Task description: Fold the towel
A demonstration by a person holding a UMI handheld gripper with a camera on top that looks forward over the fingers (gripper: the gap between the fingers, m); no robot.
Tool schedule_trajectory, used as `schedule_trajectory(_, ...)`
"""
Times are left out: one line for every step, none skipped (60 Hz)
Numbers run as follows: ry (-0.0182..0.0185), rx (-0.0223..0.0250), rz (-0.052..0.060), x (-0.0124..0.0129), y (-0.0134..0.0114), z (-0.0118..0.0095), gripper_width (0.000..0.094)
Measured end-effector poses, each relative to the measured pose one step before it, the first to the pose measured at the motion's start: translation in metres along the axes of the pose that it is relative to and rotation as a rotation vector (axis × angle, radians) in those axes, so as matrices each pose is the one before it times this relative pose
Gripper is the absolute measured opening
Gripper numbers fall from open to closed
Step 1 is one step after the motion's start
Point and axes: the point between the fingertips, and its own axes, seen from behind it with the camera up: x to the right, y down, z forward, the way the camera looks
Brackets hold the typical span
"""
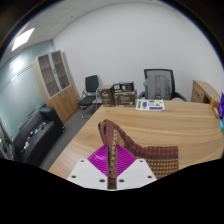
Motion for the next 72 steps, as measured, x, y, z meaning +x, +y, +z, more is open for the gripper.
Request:
schedule_trajectory(0.00571,0.00325,0.0076,0.00775,-0.00175,-0.00198,0.0072)
schedule_trajectory(0.00830,-0.00014,0.0062,0.00876,-0.00112,0.00051,0.0072)
schedule_trajectory(0.01234,-0.00364,0.0089,0.00735,-0.00194,0.00149,0.0073)
schedule_trajectory(0.01195,-0.00161,0.0057,0.00966,0.00119,0.00053,0.0073)
schedule_trajectory(0.01287,-0.00332,0.0052,0.01066,0.00179,0.00096,0.0073)
schedule_trajectory(0.01342,-0.00589,0.0043,0.01072,0.00276,0.00095,0.0073)
schedule_trajectory(0.01318,-0.00863,0.0041,0.01094,0.00345,0.00087,0.0073)
schedule_trajectory(0.01429,-0.00959,0.0037,0.01129,0.00371,0.00124,0.0073)
schedule_trajectory(0.01432,-0.00900,0.0036,0.01096,0.00384,0.00134,0.0074)
schedule_trajectory(0.00921,0.00084,0.0004,0.01616,0.00807,0.00147,0.0075)
schedule_trajectory(0.01477,-0.00866,0.0045,0.00973,0.00276,0.00143,0.0080)
schedule_trajectory(0.01485,-0.01331,0.0057,0.00856,0.00202,0.00104,0.0088)
schedule_trajectory(0.01279,-0.01121,0.0036,0.00906,0.00431,0.00192,0.0101)
schedule_trajectory(0.01114,-0.01247,0.0038,0.00901,0.00457,0.00133,0.0119)
schedule_trajectory(0.00999,-0.01334,0.0040,0.00854,0.00473,0.00144,0.0145)
schedule_trajectory(0.00743,-0.01333,0.0047,0.00778,0.00463,0.00148,0.0178)
schedule_trajectory(0.00840,-0.01233,0.0050,0.00779,0.00437,0.00109,0.0217)
schedule_trajectory(0.00868,-0.01046,0.0039,0.00786,0.00347,0.00050,0.0268)
schedule_trajectory(0.01107,-0.00761,0.0024,0.00818,0.00294,0.00023,0.0324)
schedule_trajectory(0.01379,0.00095,-0.0034,0.01214,0.00517,0.00285,0.0380)
schedule_trajectory(0.01726,-0.00363,-0.0008,0.00873,0.00066,-0.00025,0.0434)
schedule_trajectory(0.01808,-0.00257,-0.0033,0.00870,0.00095,-0.00087,0.0491)
schedule_trajectory(0.01695,-0.00158,-0.0039,0.00782,0.00084,-0.00112,0.0545)
schedule_trajectory(0.01324,0.00004,-0.0036,0.00677,-0.00007,-0.00132,0.0598)
schedule_trajectory(0.00924,0.00160,-0.0031,0.00630,-0.00026,-0.00173,0.0647)
schedule_trajectory(0.00634,0.00236,-0.0014,0.00502,-0.00045,-0.00186,0.0693)
schedule_trajectory(0.00460,0.00226,-0.0008,0.00449,-0.00021,-0.00201,0.0737)
schedule_trajectory(0.00396,-0.00274,-0.0009,0.00464,-0.00063,-0.00394,0.0775)
schedule_trajectory(0.00334,0.00203,-0.0009,0.00373,-0.00032,-0.00247,0.0806)
schedule_trajectory(0.00264,0.00430,-0.0015,0.00481,-0.00005,-0.00176,0.0830)
schedule_trajectory(0.00302,0.00239,-0.0014,0.00265,-0.00101,-0.00227,0.0846)
schedule_trajectory(0.00328,0.00279,-0.0021,0.00299,-0.00133,-0.00293,0.0852)
schedule_trajectory(0.00362,0.00376,-0.0028,0.00266,-0.00152,-0.00327,0.0852)
schedule_trajectory(0.00208,0.00446,-0.0040,0.00221,-0.00163,-0.00347,0.0854)
schedule_trajectory(0.00111,0.00493,-0.0049,0.00137,-0.00185,-0.00343,0.0851)
schedule_trajectory(0.00024,0.00476,-0.0054,0.00082,-0.00188,-0.00357,0.0851)
schedule_trajectory(0.00038,0.00524,-0.0056,0.00084,-0.00222,-0.00400,0.0850)
schedule_trajectory(0.00035,0.00085,-0.0053,-0.00063,-0.00371,-0.00521,0.0852)
schedule_trajectory(0.00009,0.00866,-0.0060,0.00056,-0.00128,-0.00301,0.0854)
schedule_trajectory(0.00051,0.00559,-0.0060,0.00014,-0.00196,-0.00387,0.0854)
schedule_trajectory(0.00114,0.00481,-0.0057,-0.00011,-0.00206,-0.00472,0.0858)
schedule_trajectory(0.00109,0.00477,-0.0057,-0.00036,-0.00217,-0.00474,0.0859)
schedule_trajectory(0.00082,0.00519,-0.0040,-0.00102,-0.00213,-0.00465,0.0860)
schedule_trajectory(0.00055,0.00554,-0.0024,-0.00121,-0.00223,-0.00469,0.0857)
schedule_trajectory(0.00203,0.00472,-0.0015,-0.00293,-0.00253,-0.00516,0.0857)
schedule_trajectory(0.00059,0.00564,-0.0009,-0.00153,-0.00237,-0.00512,0.0856)
schedule_trajectory(0.00141,0.00448,-0.0014,-0.00189,-0.00200,-0.00526,0.0856)
schedule_trajectory(0.00189,0.00563,-0.0003,-0.00189,-0.00208,-0.00523,0.0858)
schedule_trajectory(0.00222,0.00674,0.0009,-0.00180,-0.00225,-0.00576,0.0859)
schedule_trajectory(0.00279,0.00834,0.0010,-0.00179,-0.00232,-0.00579,0.0860)
schedule_trajectory(0.00294,0.00866,0.0007,-0.00185,-0.00229,-0.00618,0.0861)
schedule_trajectory(0.00385,0.00793,0.0003,-0.00193,-0.00197,-0.00631,0.0856)
schedule_trajectory(0.00475,0.00686,0.0001,-0.00143,-0.00164,-0.00623,0.0856)
schedule_trajectory(0.00490,0.00585,-0.0002,-0.00202,-0.00126,-0.00675,0.0856)
schedule_trajectory(0.00554,0.00471,0.0020,-0.00226,-0.00127,-0.00598,0.0856)
schedule_trajectory(0.00475,0.00524,0.0011,-0.00163,-0.00082,-0.00661,0.0857)
schedule_trajectory(0.00606,0.00474,0.0024,-0.00225,-0.00088,-0.00599,0.0857)
schedule_trajectory(0.00557,0.00552,0.0020,-0.00214,-0.00062,-0.00685,0.0857)
schedule_trajectory(0.00512,0.00582,0.0020,-0.00214,-0.00039,-0.00723,0.0856)
schedule_trajectory(0.00455,0.00602,0.0017,-0.00228,-0.00030,-0.00731,0.0857)
schedule_trajectory(0.00456,0.00562,0.0010,-0.00237,0.00006,-0.00740,0.0856)
schedule_trajectory(0.00544,0.00605,-0.0005,-0.00230,0.00079,-0.00826,0.0857)
schedule_trajectory(0.00647,0.00314,0.0005,-0.00274,-0.00014,-0.00785,0.0857)
schedule_trajectory(0.00720,0.00295,0.0000,-0.00184,0.00105,-0.00764,0.0856)
schedule_trajectory(0.00741,0.00128,0.0004,-0.00167,0.00115,-0.00756,0.0855)
schedule_trajectory(0.00908,0.00133,0.0016,-0.00167,0.00161,-0.00769,0.0857)
schedule_trajectory(0.00974,0.00111,0.0025,-0.00182,0.00155,-0.00779,0.0854)
schedule_trajectory(0.00804,0.00064,0.0028,-0.00169,0.00181,-0.00811,0.0854)
schedule_trajectory(0.00608,0.00035,0.0026,-0.00235,0.00181,-0.00831,0.0854)
schedule_trajectory(0.00440,0.00016,0.0026,-0.00279,0.00173,-0.00807,0.0856)
schedule_trajectory(0.00354,0.00089,0.0031,-0.00237,0.00215,-0.00810,0.0856)
schedule_trajectory(0.00287,0.00267,0.0030,-0.00216,0.00239,-0.00730,0.0855)
